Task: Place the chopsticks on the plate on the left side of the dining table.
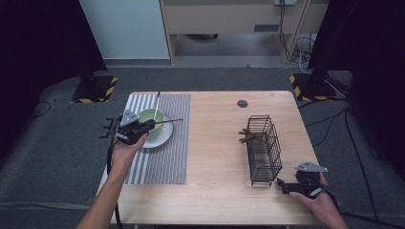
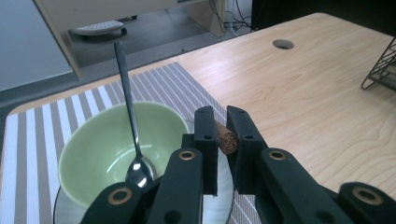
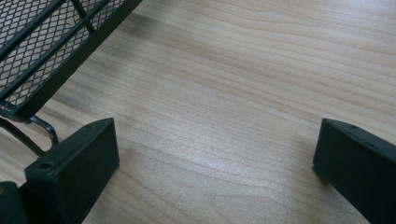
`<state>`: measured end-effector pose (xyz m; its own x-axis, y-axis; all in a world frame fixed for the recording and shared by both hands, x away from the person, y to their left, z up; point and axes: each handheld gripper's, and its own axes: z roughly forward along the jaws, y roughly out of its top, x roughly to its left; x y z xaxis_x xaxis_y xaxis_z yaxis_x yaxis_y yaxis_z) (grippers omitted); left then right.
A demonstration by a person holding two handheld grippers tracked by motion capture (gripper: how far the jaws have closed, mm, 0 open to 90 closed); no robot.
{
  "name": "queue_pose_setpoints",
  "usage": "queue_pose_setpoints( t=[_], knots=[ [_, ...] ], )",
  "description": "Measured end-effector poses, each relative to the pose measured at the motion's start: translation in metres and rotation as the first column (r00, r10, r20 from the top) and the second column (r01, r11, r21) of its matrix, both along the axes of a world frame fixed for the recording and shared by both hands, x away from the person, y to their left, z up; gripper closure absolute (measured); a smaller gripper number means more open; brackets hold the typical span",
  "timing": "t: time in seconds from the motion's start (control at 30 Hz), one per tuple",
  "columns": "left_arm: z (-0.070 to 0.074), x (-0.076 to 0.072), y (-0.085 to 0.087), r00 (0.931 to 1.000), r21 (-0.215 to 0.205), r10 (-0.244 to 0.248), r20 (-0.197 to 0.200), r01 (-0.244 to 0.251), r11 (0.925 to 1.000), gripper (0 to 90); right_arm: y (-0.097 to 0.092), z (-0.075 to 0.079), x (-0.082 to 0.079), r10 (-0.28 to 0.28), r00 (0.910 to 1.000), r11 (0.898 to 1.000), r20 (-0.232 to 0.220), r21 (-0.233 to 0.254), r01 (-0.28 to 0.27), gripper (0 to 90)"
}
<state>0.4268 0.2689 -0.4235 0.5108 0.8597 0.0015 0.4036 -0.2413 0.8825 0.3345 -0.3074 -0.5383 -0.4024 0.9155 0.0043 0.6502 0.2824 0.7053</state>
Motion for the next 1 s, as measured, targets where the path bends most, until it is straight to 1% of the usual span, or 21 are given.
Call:
queue_pose_setpoints(
  t=[0.1,0.17,0.2,0.23,0.3,0.33,0.4,0.43,0.5,0.6,0.87,0.9,0.93,1.0],
  knots=[
    [-0.007,-0.006,0.003,0.9998,-0.014,0.016,-0.011,-0.016,0.9998,82.6,0.0,0.0,0.0,0.0,1.0,1.0,0.0,0.0,0.0,0.4],
    [-0.009,-0.008,0.004,0.9997,-0.014,0.019,-0.013,-0.019,0.9997,82.7,0.0,0.0,0.0,0.0,1.0,1.0,0.0,0.0,0.0,0.4],
    [-0.014,-0.012,0.007,0.9995,-0.021,0.026,-0.02,-0.026,0.9994,82.7,0.0,0.0,0.0,0.0,1.0,1.0,0.0,0.0,0.0,0.4],
    [-0.017,-0.013,0.008,0.9994,-0.028,0.027,-0.023,-0.027,0.9992,82.7,0.0,0.0,0.0,0.0,1.0,1.0,0.0,0.0,0.0,0.4],
    [-0.022,-0.017,0.011,0.9994,-0.027,0.026,-0.025,-0.027,0.9993,82.7,0.0,0.0,0.0,0.001,1.0,1.0,0.0,-0.001,-0.001,0.4],
    [-0.025,-0.018,0.012,0.9994,-0.037,0.021,-0.028,-0.022,0.9991,82.7,0.0,0.0,0.0,0.0,1.0,1.0,0.0,0.0,0.0,0.4],
    [-0.027,-0.019,0.013,0.9994,-0.035,0.022,-0.028,-0.023,0.9991,82.6,0.0,0.0,0.0,0.0,1.0,1.0,0.0,0.0,0.0,0.4],
    [-0.032,-0.022,0.016,0.9991,-0.033,0.03,-0.031,-0.031,0.999,82.7,0.0,0.0,0.0,0.001,1.0,1.0,0.0,-0.001,-0.001,0.4],
    [-0.037,-0.024,0.019,0.9987,-0.052,0.035,-0.038,-0.037,0.998,82.7,0.0,0.0,0.0,0.0,1.0,1.0,0.0,0.0,0.0,0.4],
    [-0.044,-0.027,0.022,0.9983,-0.064,0.041,-0.042,-0.043,0.997,82.8,0.0,0.0,0.0,0.001,1.0,1.0,0.0,-0.001,-0.001,0.4],
    [-0.052,-0.031,0.024,0.9979,-0.063,0.041,-0.051,-0.044,0.9971,83.0,0.0,0.0,0.0,0.0,1.0,1.0,0.0,0.0,0.0,0.4],
    [-0.053,-0.031,0.024,0.9978,-0.057,0.039,-0.054,-0.042,0.9975,83.0,0.0,0.0,0.0,0.0,1.0,1.0,0.0,0.0,0.0,0.4],
    [-0.053,-0.032,0.024,0.9981,-0.04,0.034,-0.052,-0.036,0.9986,83.0,0.0,0.0,0.0,0.0,1.0,1.0,0.0,0.0,0.0,0.4],
    [-0.053,-0.032,0.023,0.9983,-0.038,0.027,-0.052,-0.029,0.9988,83.0,0.0,0.0,0.0,0.0,1.0,1.0,0.0,0.0,0.0,0.4]
  ],
)
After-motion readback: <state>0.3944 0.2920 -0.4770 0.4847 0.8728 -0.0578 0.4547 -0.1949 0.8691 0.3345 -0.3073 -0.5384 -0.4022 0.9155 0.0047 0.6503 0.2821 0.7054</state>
